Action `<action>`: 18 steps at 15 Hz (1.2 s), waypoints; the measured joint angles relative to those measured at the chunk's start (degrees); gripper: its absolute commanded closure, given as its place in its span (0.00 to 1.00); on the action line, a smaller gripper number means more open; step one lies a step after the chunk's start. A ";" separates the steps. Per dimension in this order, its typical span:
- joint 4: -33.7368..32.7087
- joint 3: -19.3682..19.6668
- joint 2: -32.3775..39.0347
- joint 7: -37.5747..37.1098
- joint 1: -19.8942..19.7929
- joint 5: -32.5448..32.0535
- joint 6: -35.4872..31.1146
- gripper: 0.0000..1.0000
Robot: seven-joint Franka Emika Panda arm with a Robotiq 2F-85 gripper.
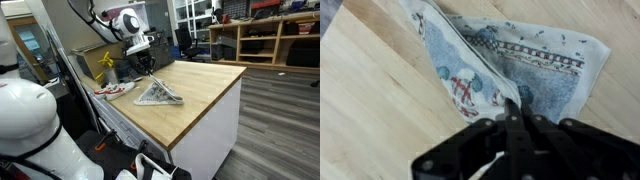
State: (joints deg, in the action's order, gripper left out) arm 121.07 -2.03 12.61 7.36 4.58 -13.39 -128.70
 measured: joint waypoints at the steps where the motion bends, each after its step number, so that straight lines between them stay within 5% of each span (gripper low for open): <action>1: 0.98 -0.16 -0.52 -0.02 0.11 -0.31 -0.56 0.99; 18: 17.76 -3.40 -8.56 -15.68 4.05 -11.30 -14.39 0.99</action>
State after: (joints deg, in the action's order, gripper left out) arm 138.83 -5.43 4.06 -8.32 8.63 -24.69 -143.09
